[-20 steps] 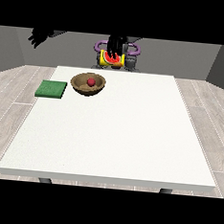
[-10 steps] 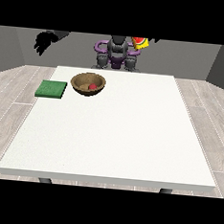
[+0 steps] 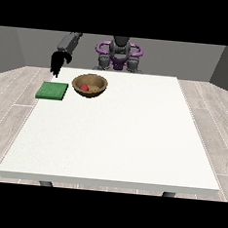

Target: Pick the cup and pour the ball into the bowl, then pick the bowl and place it on the pad

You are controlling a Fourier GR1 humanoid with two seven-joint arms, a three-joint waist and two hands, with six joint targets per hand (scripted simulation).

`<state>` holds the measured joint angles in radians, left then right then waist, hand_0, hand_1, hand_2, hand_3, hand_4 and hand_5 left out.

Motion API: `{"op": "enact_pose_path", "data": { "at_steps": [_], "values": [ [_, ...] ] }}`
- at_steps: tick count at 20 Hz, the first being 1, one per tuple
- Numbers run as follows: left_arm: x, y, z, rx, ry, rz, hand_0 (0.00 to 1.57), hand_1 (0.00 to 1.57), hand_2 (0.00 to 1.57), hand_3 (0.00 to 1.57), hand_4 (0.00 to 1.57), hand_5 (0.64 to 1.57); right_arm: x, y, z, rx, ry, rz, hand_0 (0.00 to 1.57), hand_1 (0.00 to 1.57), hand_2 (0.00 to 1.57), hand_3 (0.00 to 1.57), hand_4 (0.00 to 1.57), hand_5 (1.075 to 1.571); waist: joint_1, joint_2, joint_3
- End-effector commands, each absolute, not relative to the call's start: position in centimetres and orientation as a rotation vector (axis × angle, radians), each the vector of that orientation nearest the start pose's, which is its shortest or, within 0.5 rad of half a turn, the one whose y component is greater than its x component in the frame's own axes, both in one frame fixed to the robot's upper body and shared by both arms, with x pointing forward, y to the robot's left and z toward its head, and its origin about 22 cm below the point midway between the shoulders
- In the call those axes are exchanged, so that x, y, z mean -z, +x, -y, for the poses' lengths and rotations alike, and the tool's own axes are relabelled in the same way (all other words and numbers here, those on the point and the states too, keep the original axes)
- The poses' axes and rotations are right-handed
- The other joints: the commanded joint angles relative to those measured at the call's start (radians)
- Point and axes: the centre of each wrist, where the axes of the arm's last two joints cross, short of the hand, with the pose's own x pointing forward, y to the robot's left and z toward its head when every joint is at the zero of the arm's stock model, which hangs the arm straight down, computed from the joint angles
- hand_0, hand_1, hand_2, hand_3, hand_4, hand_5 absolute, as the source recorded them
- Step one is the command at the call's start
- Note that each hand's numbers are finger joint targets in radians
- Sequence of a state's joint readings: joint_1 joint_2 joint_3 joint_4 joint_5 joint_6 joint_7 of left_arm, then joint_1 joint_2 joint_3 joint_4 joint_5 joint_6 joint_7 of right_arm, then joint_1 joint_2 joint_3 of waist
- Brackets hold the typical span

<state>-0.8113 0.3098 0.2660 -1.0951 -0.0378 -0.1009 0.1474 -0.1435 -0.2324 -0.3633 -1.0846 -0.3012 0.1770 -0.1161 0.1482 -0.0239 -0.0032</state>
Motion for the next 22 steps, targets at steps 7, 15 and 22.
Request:
{"op": "enact_pose_path", "data": {
  "at_steps": [7,15,22],
  "values": [
    [-21.1,38.1,-36.9,0.143,0.103,1.836,0.0,0.0,0.0,0.0,0.98,1.553,8.1,26.6,33.7,0.35,0.012,1.499,0.0,0.0,0.0,0.0,0.65,1.56,-0.009,0.113,0.0038],
    [-23.4,36.8,-37.4,0.158,0.098,1.878,0.0,0.0,0.0,0.0,1.01,1.532,9.6,28.0,33.2,0.346,0.003,1.523,0.0,0.0,0.0,0.0,0.53,1.553,-0.014,0.174,0.0044],
    [-23.6,35.5,-38.5,0.173,0.087,1.907,0.0,0.0,0.0,0.0,1.01,1.539,10.3,27.9,33.6,0.365,-0.015,1.551,0.0,0.0,0.0,0.0,0.47,1.548,0.019,0.212,0.0044]
  ]
}}
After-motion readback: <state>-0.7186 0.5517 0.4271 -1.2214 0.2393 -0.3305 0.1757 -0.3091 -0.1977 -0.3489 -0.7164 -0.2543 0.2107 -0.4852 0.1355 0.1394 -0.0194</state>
